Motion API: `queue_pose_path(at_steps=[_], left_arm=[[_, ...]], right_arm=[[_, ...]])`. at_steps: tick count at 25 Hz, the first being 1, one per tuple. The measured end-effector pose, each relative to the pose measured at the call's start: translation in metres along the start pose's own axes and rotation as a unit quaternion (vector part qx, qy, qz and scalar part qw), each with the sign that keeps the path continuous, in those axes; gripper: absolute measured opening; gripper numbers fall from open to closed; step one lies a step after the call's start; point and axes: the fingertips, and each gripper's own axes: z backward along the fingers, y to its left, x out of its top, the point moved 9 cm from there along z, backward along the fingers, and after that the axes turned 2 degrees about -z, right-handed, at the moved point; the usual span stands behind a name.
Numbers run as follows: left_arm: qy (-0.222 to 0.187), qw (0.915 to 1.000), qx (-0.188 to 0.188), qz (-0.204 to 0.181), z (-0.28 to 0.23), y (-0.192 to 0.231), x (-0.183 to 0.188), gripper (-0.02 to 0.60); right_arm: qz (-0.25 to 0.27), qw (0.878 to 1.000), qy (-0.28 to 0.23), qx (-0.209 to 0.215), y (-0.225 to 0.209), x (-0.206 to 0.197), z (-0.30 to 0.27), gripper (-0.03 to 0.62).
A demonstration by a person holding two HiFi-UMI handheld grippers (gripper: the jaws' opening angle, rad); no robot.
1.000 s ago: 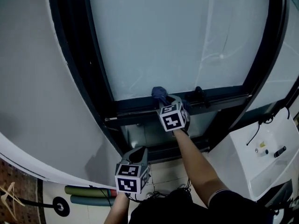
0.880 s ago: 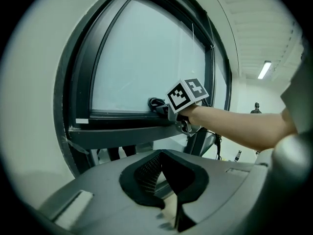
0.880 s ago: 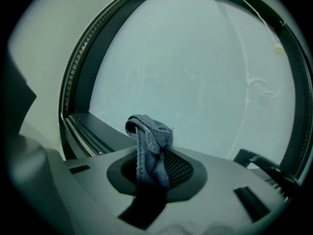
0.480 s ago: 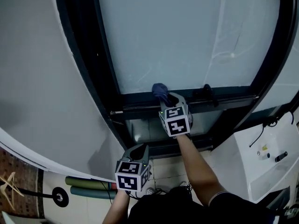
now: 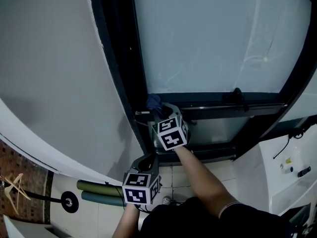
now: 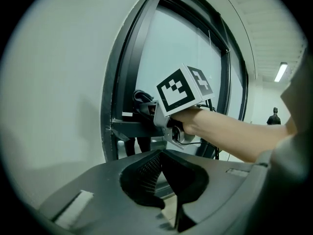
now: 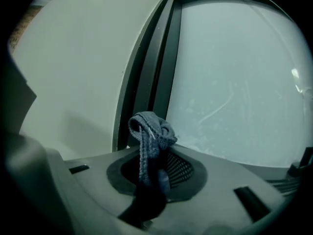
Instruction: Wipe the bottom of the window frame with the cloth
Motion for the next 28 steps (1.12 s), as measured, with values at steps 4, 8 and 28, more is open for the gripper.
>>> queue_pose_path(at_steps=[4, 8, 28], left_arm=[[0.004, 0.9996, -0.024, -0.012, -0.007, -0.008, 0.001, 0.008], [0.008, 0.9983, -0.050, -0.030, -0.021, -0.026, 0.006, 0.008], [0.027, 0.9876, -0.126, -0.089, -0.091, -0.163, 0.029, 0.008]], right_arm=[[0.016, 1.000, 0.004, -0.021, -0.012, -0.006, 0.009, 0.086], [0.011, 0.998, 0.011, -0.057, -0.043, -0.021, 0.029, 0.086], [-0.018, 0.983, -0.030, -0.182, -0.227, -0.105, 0.149, 0.083]])
